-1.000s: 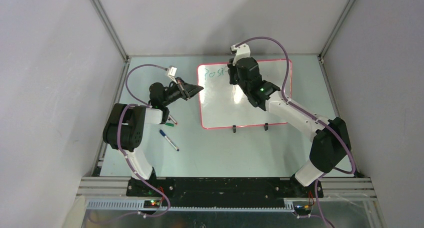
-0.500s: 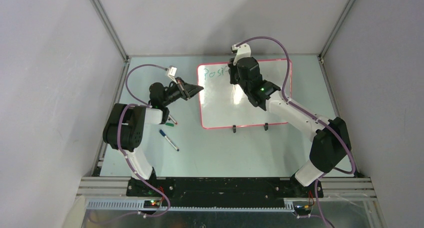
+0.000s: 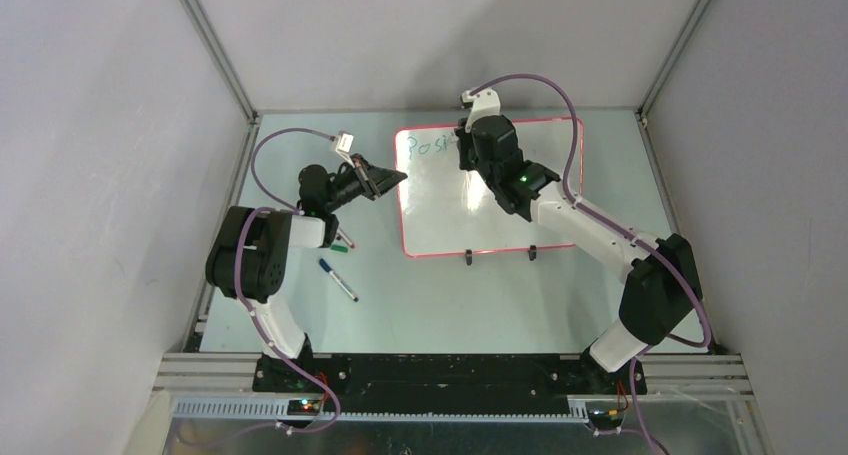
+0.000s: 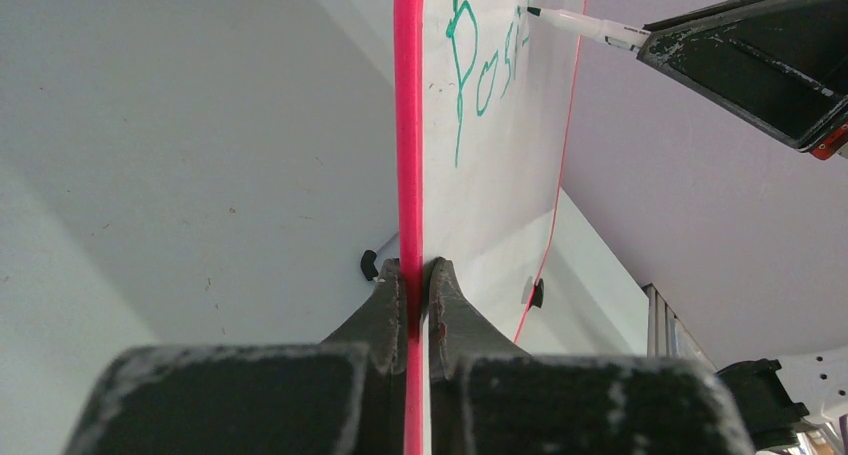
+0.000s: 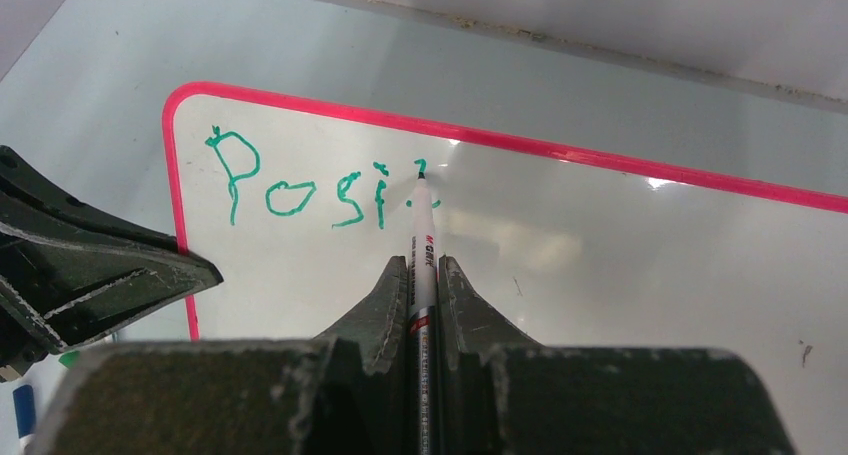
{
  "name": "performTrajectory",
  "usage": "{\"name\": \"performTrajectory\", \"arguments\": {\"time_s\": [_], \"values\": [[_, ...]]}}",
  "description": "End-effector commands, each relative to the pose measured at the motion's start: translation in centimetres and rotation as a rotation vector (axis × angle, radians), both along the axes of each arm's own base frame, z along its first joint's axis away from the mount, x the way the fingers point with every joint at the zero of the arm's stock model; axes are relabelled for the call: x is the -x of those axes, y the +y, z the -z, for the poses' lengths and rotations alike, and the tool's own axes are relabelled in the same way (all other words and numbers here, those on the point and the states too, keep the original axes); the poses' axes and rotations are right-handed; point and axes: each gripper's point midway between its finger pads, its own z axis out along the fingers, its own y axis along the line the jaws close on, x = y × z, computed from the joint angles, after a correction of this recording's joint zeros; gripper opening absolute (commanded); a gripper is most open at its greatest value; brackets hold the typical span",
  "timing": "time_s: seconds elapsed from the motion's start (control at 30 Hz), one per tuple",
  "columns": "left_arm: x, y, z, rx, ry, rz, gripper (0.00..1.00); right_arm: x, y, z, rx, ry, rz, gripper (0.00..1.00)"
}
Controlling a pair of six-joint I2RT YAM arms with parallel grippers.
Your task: Write a sentence on the whiteboard
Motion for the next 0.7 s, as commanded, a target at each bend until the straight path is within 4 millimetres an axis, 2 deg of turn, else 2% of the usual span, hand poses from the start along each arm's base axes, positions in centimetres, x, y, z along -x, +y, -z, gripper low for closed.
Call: {"name": "performTrajectory", "arguments": {"time_s": [0.0, 0.67], "values": [[-0.2, -0.1, -0.7, -0.044, -0.085, -0.023, 0.0, -0.3, -0.2, -1.0, -0.003, -0.011, 0.032, 0.0], [-0.2, -0.1, -0.8, -0.044, -0.088, -0.022, 0.0, 0.7, -0.3, 0.7, 0.028, 0.043, 0.015, 0.0]]}}
